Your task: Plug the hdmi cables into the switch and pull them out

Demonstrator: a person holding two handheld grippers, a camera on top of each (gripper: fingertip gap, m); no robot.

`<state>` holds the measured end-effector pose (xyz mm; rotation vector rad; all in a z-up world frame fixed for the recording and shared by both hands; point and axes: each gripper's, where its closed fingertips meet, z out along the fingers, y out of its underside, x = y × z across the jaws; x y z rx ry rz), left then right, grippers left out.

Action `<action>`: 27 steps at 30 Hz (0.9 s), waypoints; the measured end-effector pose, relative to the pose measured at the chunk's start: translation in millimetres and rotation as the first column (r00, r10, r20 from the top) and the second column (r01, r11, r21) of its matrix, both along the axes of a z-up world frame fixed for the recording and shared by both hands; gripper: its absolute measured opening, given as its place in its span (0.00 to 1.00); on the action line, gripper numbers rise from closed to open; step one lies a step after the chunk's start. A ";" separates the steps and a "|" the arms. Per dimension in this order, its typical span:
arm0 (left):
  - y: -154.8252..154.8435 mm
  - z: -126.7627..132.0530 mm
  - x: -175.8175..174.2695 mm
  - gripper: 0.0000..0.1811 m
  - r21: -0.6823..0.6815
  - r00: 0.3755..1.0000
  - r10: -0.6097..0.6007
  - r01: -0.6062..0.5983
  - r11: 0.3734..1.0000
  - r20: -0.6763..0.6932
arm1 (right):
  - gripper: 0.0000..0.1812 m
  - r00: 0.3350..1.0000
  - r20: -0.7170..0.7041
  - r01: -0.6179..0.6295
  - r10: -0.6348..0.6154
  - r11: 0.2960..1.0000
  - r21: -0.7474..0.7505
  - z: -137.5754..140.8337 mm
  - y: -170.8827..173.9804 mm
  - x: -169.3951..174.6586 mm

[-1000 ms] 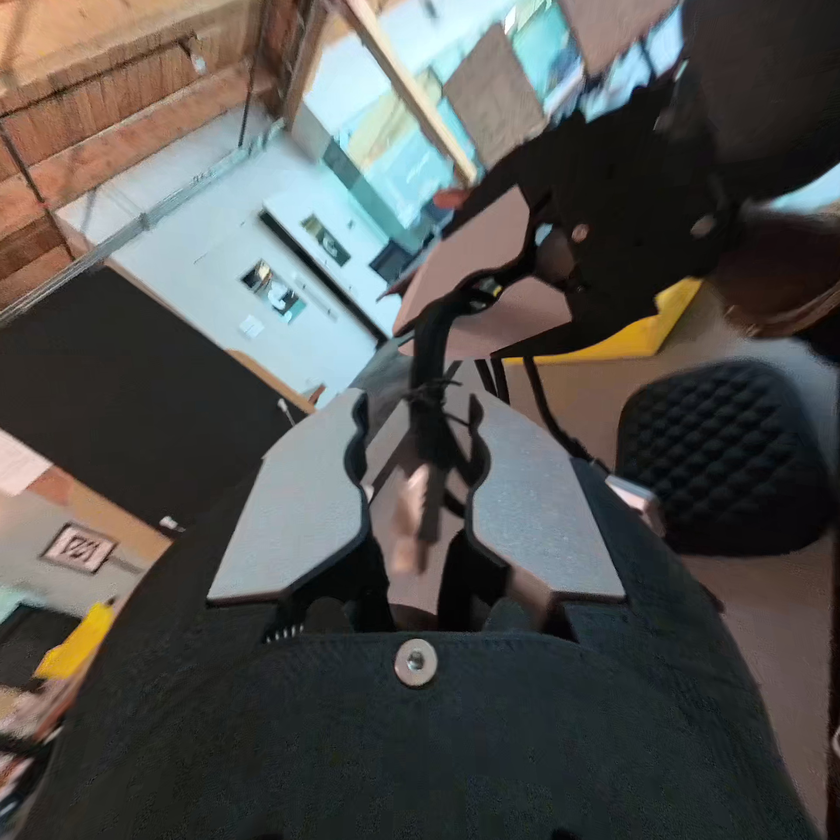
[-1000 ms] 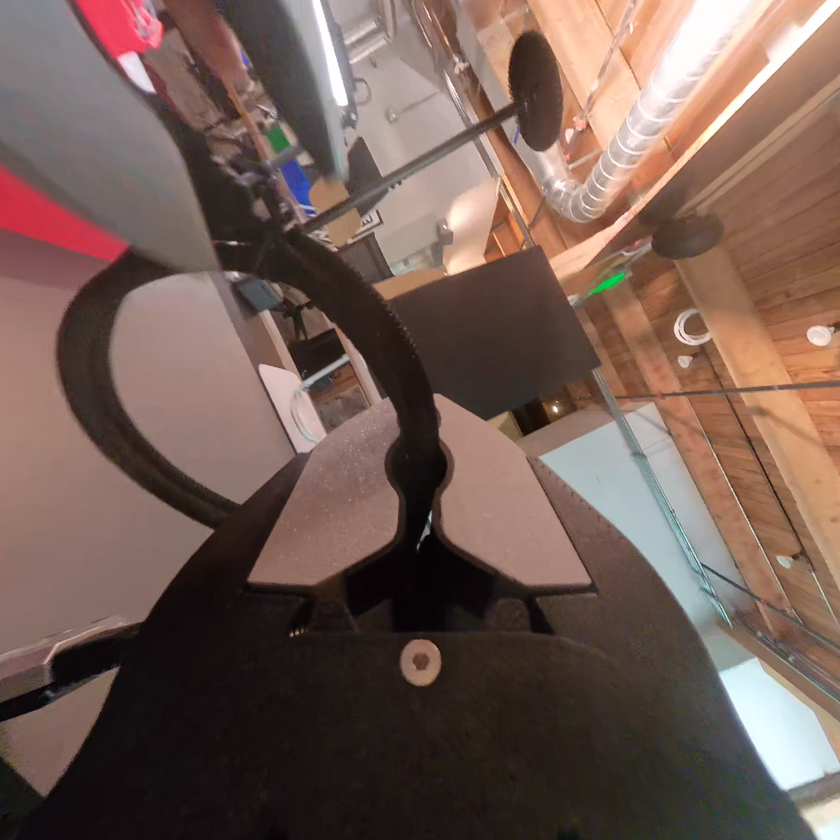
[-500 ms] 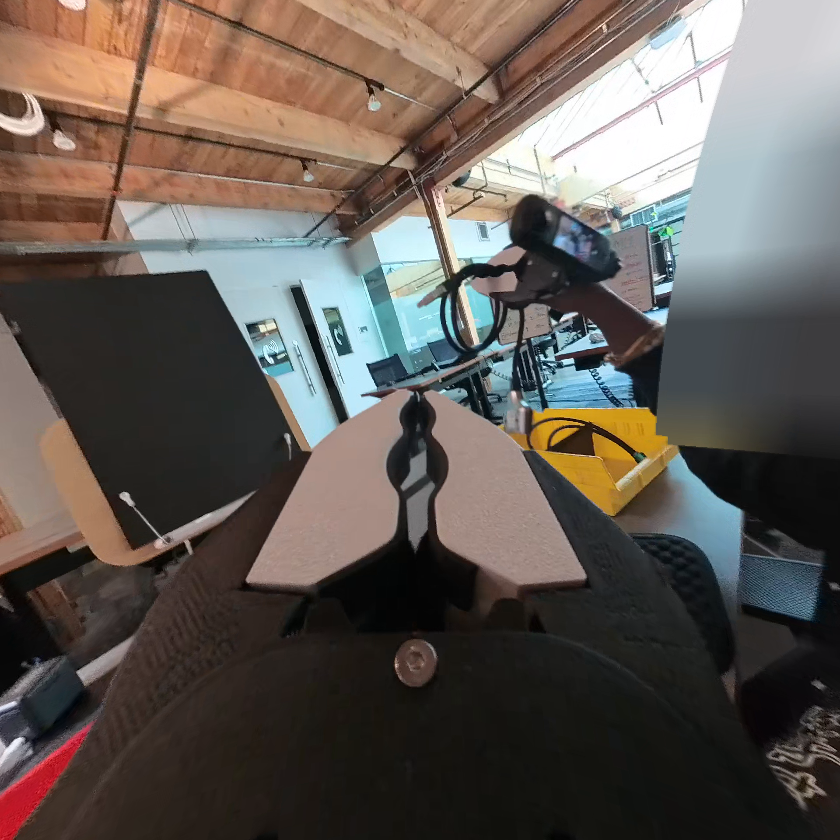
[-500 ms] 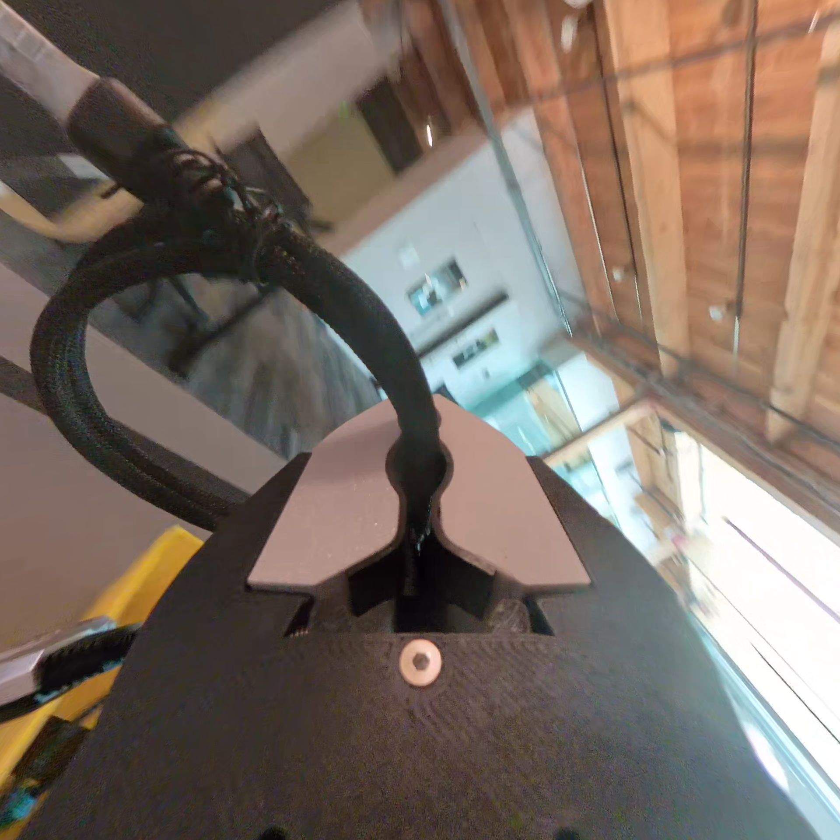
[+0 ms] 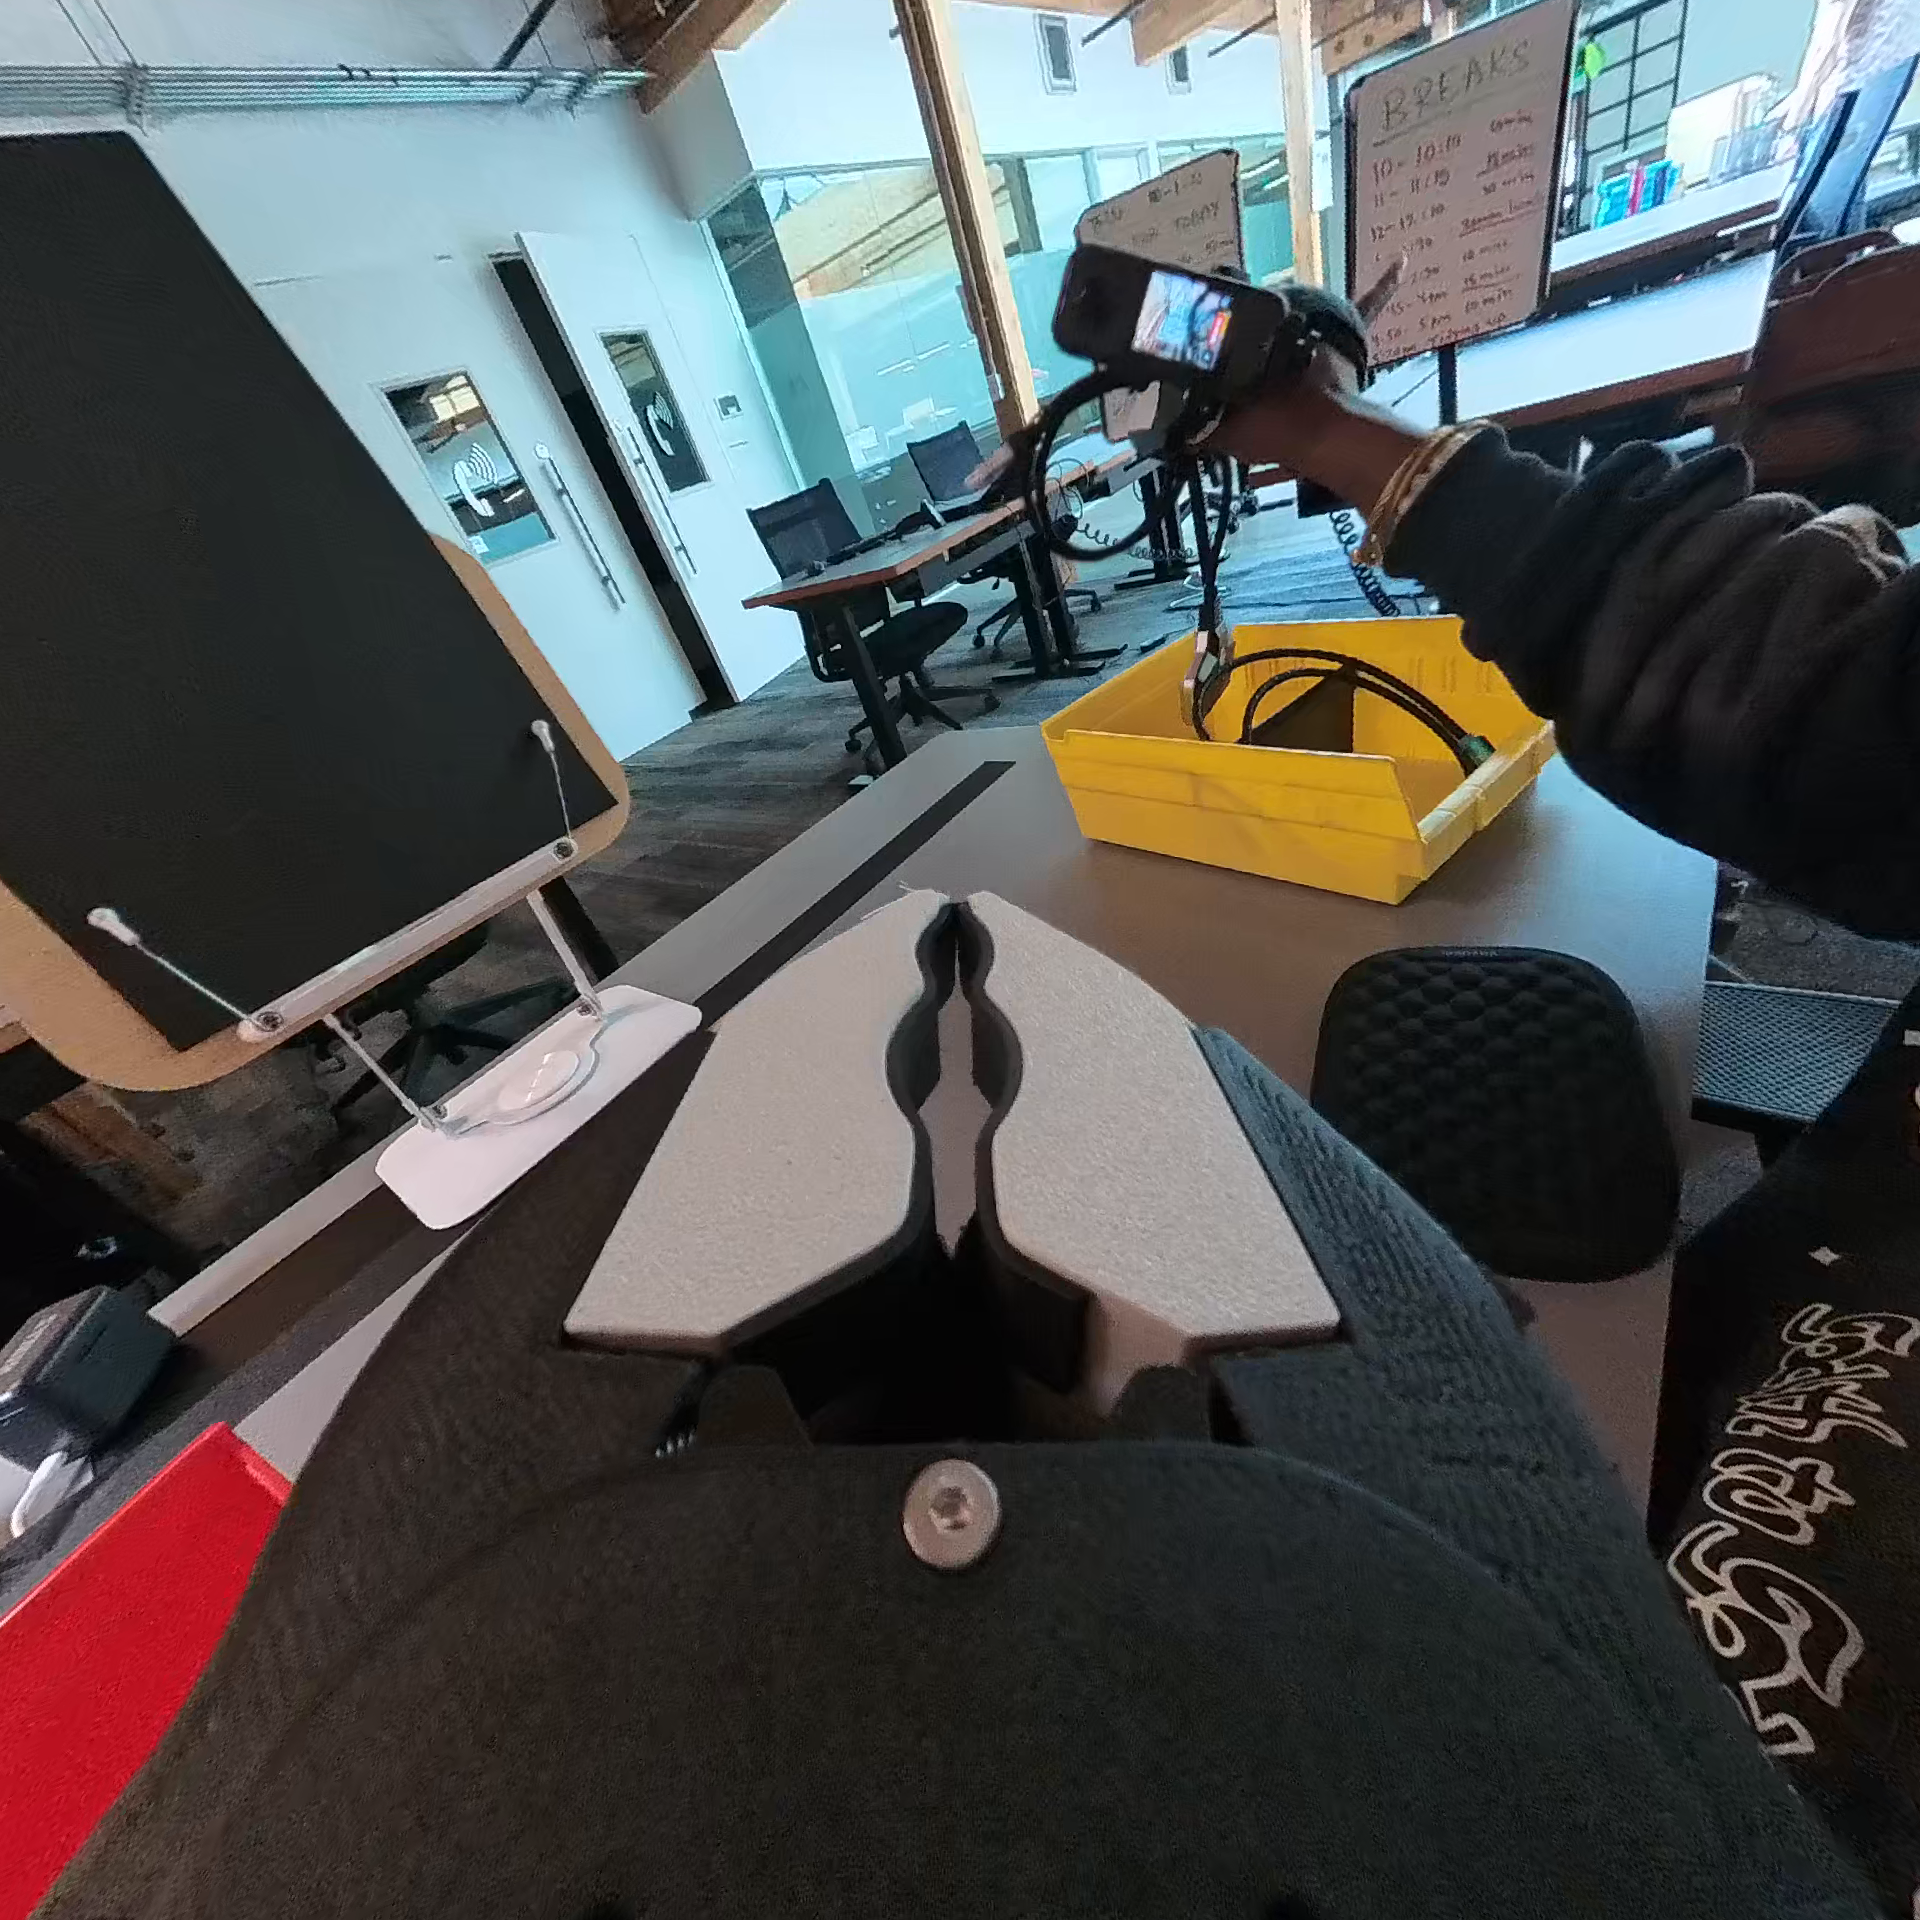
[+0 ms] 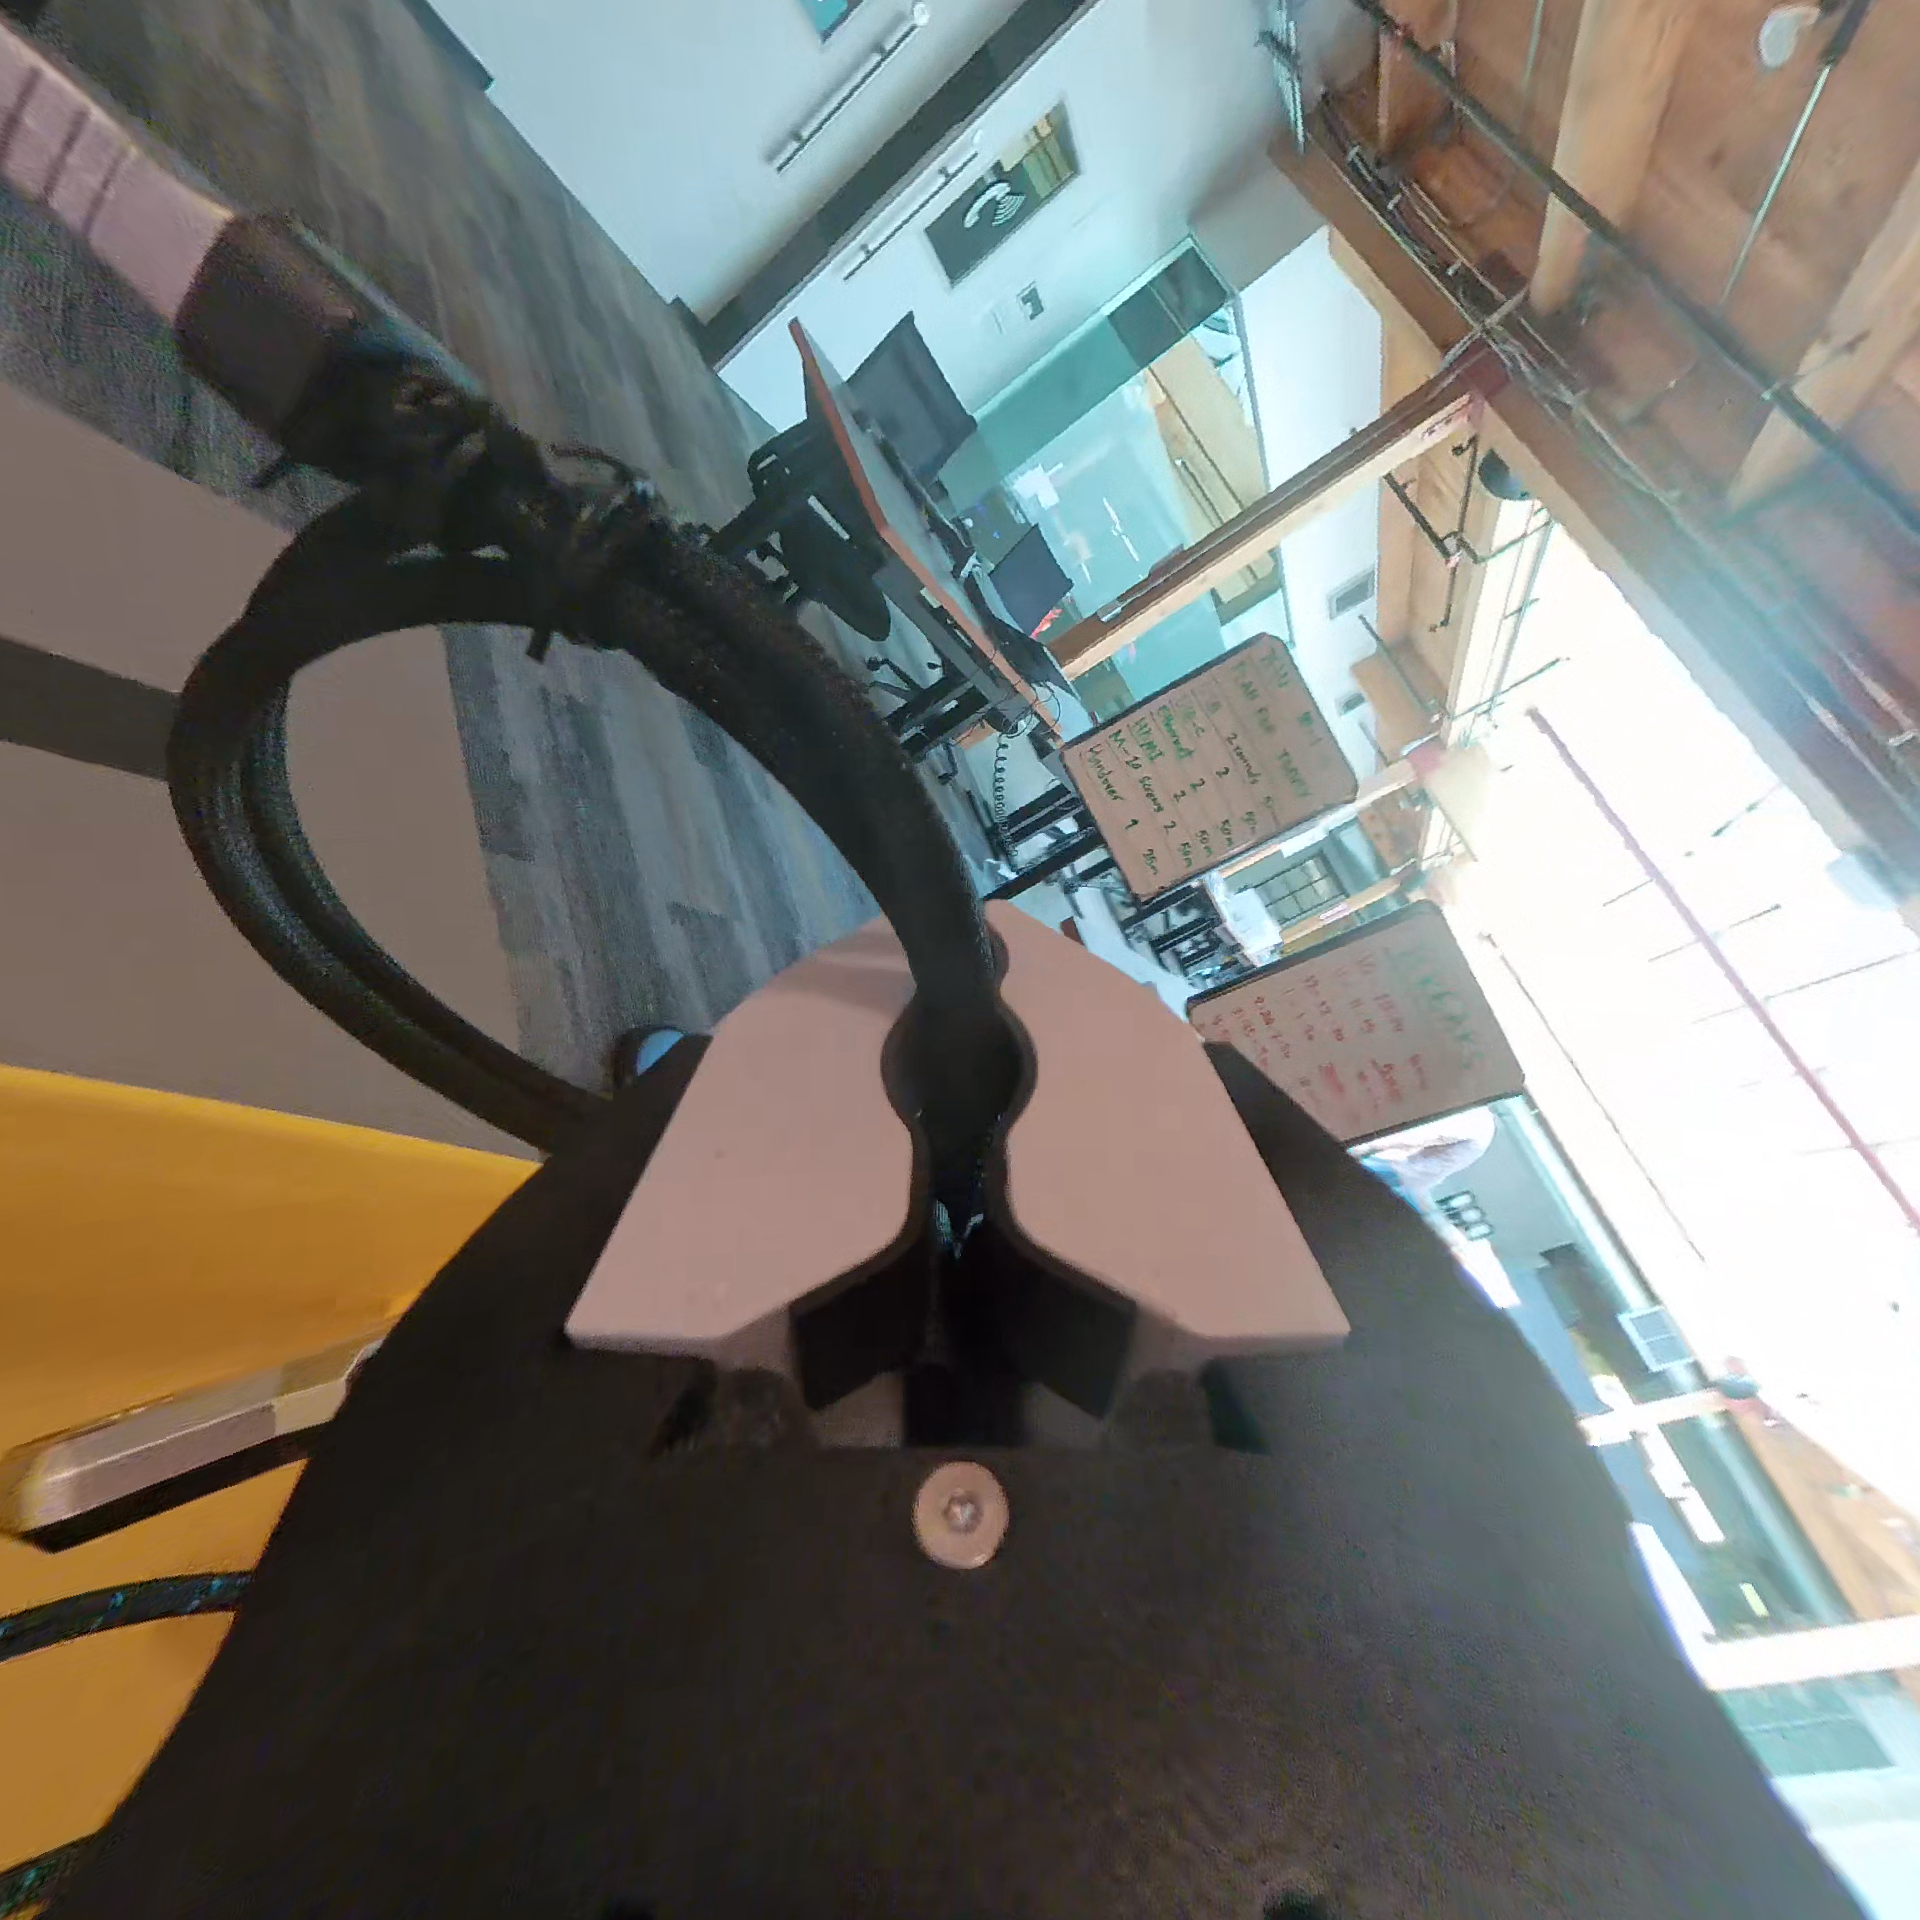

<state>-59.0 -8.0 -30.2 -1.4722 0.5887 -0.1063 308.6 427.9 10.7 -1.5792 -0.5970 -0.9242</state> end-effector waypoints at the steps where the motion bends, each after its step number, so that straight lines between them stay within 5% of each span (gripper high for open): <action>1: 0.9 -1.2 0.1 0.00 -0.005 1.000 0.007 -0.007 1.000 -0.008 | 0.02 1.000 -0.021 -0.010 0.009 1.000 -0.025 -4.9 2.9 2.1; 4: 2.5 -10.0 1.0 0.00 -0.046 0.999 0.012 -0.014 0.999 -0.047 | 0.02 0.999 -0.015 -0.044 0.041 0.963 -0.267 -47.2 1.9 1.2; 7: 3.5 -21.9 3.3 0.00 -0.107 0.997 -0.007 -0.001 0.994 -0.082 | 0.03 0.992 0.049 -0.069 0.119 0.815 -0.575 -105.9 -14.8 -3.9; 11: 5.3 -29.7 6.3 0.00 -0.134 0.994 -0.021 0.006 0.991 -0.107 | 0.04 0.954 0.188 0.000 0.232 0.630 -0.777 -151.0 -34.0 -2.4; 15: 4.7 -25.9 4.7 0.00 -0.113 0.994 -0.005 -0.008 0.994 -0.108 | 0.05 0.932 0.271 0.056 0.240 0.642 -0.764 -157.8 -21.4 1.6; 21: 4.6 -30.0 -5.2 0.03 -0.159 0.996 0.032 -0.045 0.986 -0.085 | 0.19 0.939 0.258 0.080 0.228 0.583 -0.809 -164.9 -21.4 17.5; 27: 4.0 -31.9 -5.0 0.02 -0.166 0.996 0.015 -0.030 0.986 -0.091 | 0.27 0.956 0.065 -0.129 0.285 0.612 -0.780 -143.3 -29.9 1.9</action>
